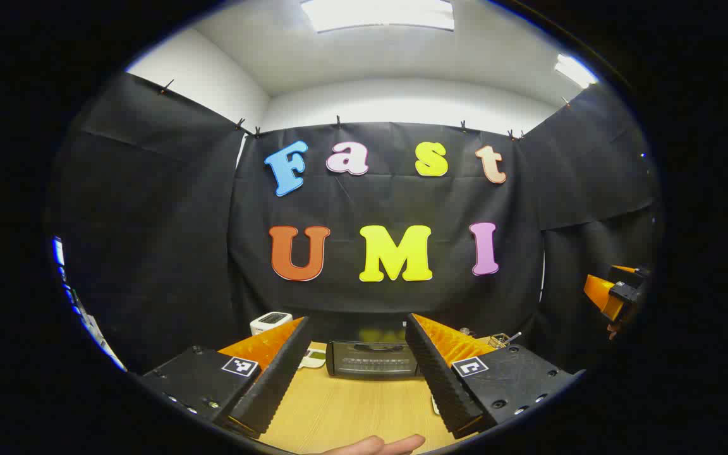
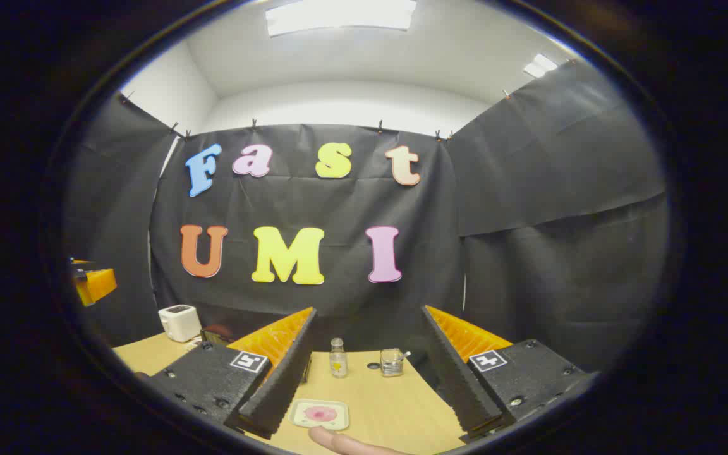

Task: Open the electric oven with the left hand, put the food in, and close the electric oven.

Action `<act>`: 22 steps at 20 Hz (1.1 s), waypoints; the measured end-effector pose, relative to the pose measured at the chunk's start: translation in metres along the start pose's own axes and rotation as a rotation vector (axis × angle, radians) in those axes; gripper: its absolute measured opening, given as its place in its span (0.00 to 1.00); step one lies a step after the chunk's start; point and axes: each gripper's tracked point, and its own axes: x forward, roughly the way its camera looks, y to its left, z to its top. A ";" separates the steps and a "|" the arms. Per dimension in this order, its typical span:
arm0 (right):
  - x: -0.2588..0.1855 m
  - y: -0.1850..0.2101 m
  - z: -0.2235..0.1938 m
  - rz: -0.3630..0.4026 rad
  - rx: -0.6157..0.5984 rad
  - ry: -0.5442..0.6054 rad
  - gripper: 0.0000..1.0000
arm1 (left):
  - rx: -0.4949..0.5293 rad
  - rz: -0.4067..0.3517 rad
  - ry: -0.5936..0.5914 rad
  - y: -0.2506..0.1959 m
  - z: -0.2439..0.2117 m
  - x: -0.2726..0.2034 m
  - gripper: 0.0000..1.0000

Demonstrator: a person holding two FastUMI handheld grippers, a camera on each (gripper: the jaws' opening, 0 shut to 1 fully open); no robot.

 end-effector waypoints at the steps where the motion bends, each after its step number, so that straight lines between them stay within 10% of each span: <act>1: -0.001 -0.001 0.001 -0.003 -0.005 -0.002 1.00 | 0.002 -0.005 0.003 -0.001 0.000 -0.001 0.95; 22: 0.047 0.004 -0.022 0.056 -0.012 0.052 1.00 | -0.086 -0.019 0.025 -0.005 -0.016 0.072 0.95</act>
